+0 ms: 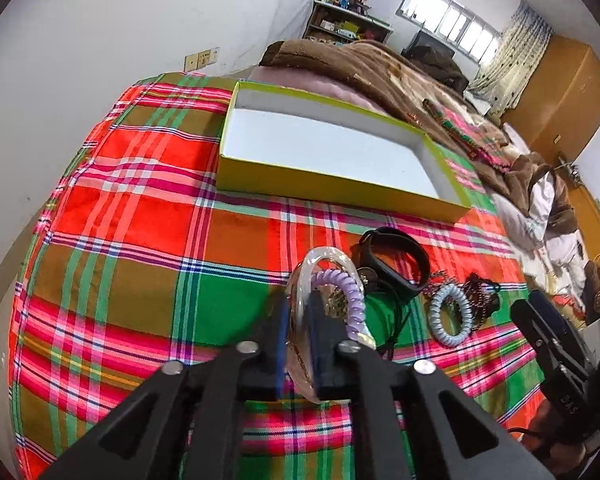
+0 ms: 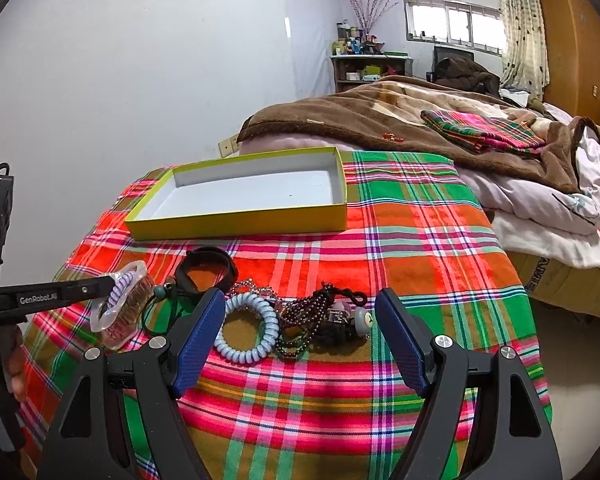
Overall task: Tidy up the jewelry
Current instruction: 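Lower the left gripper onto the clear claw hair clip and close, then lift the clip with the left gripper while the right gripper grasps the black band bracelet, then carry the clip in the left gripper and bracelet in the right gripper into the yellow box, then open the left gripper releasing the clip while the right gripper releases the bracelet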
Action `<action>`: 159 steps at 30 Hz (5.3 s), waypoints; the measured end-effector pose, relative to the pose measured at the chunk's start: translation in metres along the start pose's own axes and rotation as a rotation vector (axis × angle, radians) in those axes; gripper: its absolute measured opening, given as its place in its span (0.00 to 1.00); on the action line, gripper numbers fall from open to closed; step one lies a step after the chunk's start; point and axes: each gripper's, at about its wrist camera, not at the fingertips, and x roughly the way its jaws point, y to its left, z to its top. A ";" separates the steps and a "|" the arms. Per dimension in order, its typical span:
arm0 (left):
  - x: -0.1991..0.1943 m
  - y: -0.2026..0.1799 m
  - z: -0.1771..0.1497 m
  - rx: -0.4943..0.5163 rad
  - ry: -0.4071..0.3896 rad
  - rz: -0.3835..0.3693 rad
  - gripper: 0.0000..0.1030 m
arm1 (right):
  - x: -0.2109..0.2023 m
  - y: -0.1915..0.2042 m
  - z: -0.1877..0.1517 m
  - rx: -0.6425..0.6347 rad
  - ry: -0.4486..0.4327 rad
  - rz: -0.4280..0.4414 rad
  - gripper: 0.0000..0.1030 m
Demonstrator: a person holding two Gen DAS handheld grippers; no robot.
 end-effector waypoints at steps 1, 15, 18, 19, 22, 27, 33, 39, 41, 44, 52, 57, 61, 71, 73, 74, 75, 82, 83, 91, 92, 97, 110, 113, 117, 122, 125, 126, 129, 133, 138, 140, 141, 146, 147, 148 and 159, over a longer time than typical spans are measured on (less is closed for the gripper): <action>0.006 -0.002 0.000 0.010 0.024 0.019 0.20 | 0.000 0.001 0.000 -0.002 0.001 0.001 0.75; -0.004 0.005 0.002 -0.014 -0.015 0.006 0.12 | 0.002 0.001 0.002 -0.009 0.006 0.000 0.75; -0.010 0.007 0.004 -0.015 -0.040 0.001 0.12 | 0.003 0.003 0.005 -0.013 0.005 -0.003 0.75; -0.012 0.008 0.004 -0.020 -0.039 -0.017 0.12 | 0.003 0.003 0.006 -0.014 0.005 -0.003 0.75; -0.017 0.010 0.005 -0.016 -0.047 -0.016 0.12 | 0.003 0.006 0.009 -0.027 0.000 -0.004 0.75; -0.031 0.015 0.009 -0.027 -0.080 -0.032 0.12 | 0.003 0.013 0.020 -0.045 -0.013 0.003 0.75; -0.044 0.024 0.016 -0.046 -0.116 -0.036 0.12 | 0.013 0.021 0.031 -0.072 -0.002 0.022 0.75; -0.048 0.032 0.019 -0.064 -0.122 -0.047 0.12 | 0.042 0.028 0.043 -0.098 0.080 0.092 0.75; -0.048 0.037 0.019 -0.080 -0.122 -0.046 0.12 | 0.054 0.034 0.046 -0.119 0.113 0.119 0.75; -0.049 0.044 0.018 -0.094 -0.123 -0.042 0.13 | 0.069 0.042 0.047 -0.147 0.156 0.127 0.66; -0.042 0.050 0.019 -0.099 -0.102 -0.030 0.13 | 0.101 0.055 0.040 -0.205 0.249 0.137 0.51; -0.035 0.054 0.020 -0.108 -0.084 -0.031 0.13 | 0.114 0.056 0.037 -0.228 0.291 0.116 0.43; -0.032 0.054 0.022 -0.107 -0.073 -0.030 0.12 | 0.118 0.058 0.036 -0.247 0.304 0.112 0.29; -0.029 0.051 0.029 -0.096 -0.061 -0.036 0.13 | 0.116 0.061 0.036 -0.258 0.300 0.126 0.14; -0.029 0.050 0.030 -0.092 -0.062 -0.035 0.13 | 0.116 0.062 0.037 -0.260 0.299 0.126 0.13; -0.029 0.050 0.031 -0.091 -0.061 -0.034 0.13 | 0.116 0.062 0.037 -0.260 0.298 0.127 0.13; -0.029 0.049 0.032 -0.091 -0.060 -0.033 0.13 | 0.115 0.061 0.037 -0.259 0.297 0.127 0.12; -0.027 0.044 0.038 -0.075 -0.057 -0.030 0.13 | 0.109 0.056 0.041 -0.239 0.280 0.127 0.11; -0.027 0.043 0.040 -0.073 -0.057 -0.030 0.13 | 0.106 0.054 0.043 -0.232 0.277 0.134 0.11; -0.027 0.030 0.066 -0.042 -0.081 -0.036 0.13 | 0.088 0.043 0.071 -0.180 0.199 0.135 0.11; -0.026 0.028 0.070 -0.034 -0.084 -0.036 0.13 | 0.087 0.042 0.074 -0.175 0.192 0.134 0.11; -0.019 0.021 0.092 -0.016 -0.106 -0.043 0.13 | 0.090 0.029 0.102 -0.118 0.146 0.104 0.11; 0.035 0.000 0.149 0.010 -0.091 -0.052 0.13 | 0.145 -0.006 0.149 -0.013 0.147 -0.012 0.11; 0.049 -0.002 0.157 0.007 -0.075 -0.051 0.13 | 0.162 -0.012 0.151 0.004 0.175 -0.030 0.11; 0.069 0.000 0.163 0.012 -0.047 -0.030 0.13 | 0.181 -0.021 0.149 0.021 0.207 -0.053 0.11; 0.088 0.006 0.167 -0.003 -0.017 -0.005 0.13 | 0.195 -0.022 0.148 0.022 0.234 -0.069 0.11; 0.095 0.009 0.166 -0.005 -0.004 0.014 0.13 | 0.200 -0.021 0.147 0.015 0.244 -0.079 0.11; 0.097 0.009 0.165 -0.005 0.001 0.015 0.13 | 0.202 -0.021 0.147 0.012 0.246 -0.082 0.11; 0.102 0.010 0.163 0.000 0.011 0.022 0.13 | 0.205 -0.019 0.147 0.001 0.245 -0.092 0.11; 0.103 0.010 0.163 0.009 0.004 0.030 0.13 | 0.207 -0.016 0.146 -0.020 0.245 -0.106 0.11; 0.104 0.010 0.164 0.006 0.008 0.035 0.13 | 0.208 -0.013 0.146 -0.042 0.238 -0.120 0.11; 0.104 0.009 0.164 0.007 0.007 0.039 0.13 | 0.207 -0.013 0.146 -0.045 0.235 -0.121 0.11; 0.104 0.009 0.164 0.009 0.007 0.040 0.13 | 0.207 -0.013 0.146 -0.045 0.234 -0.121 0.11; 0.105 0.010 0.166 0.005 0.009 0.042 0.13 | 0.207 -0.013 0.146 -0.049 0.228 -0.123 0.11; 0.105 0.010 0.166 0.005 0.010 0.042 0.13 | 0.207 -0.013 0.147 -0.048 0.227 -0.121 0.12; 0.105 0.010 0.166 0.004 0.009 0.042 0.13 | 0.206 -0.014 0.147 -0.045 0.225 -0.118 0.12; 0.093 0.013 0.168 -0.005 -0.017 0.040 0.32 | 0.199 -0.013 0.148 -0.021 0.200 -0.104 0.20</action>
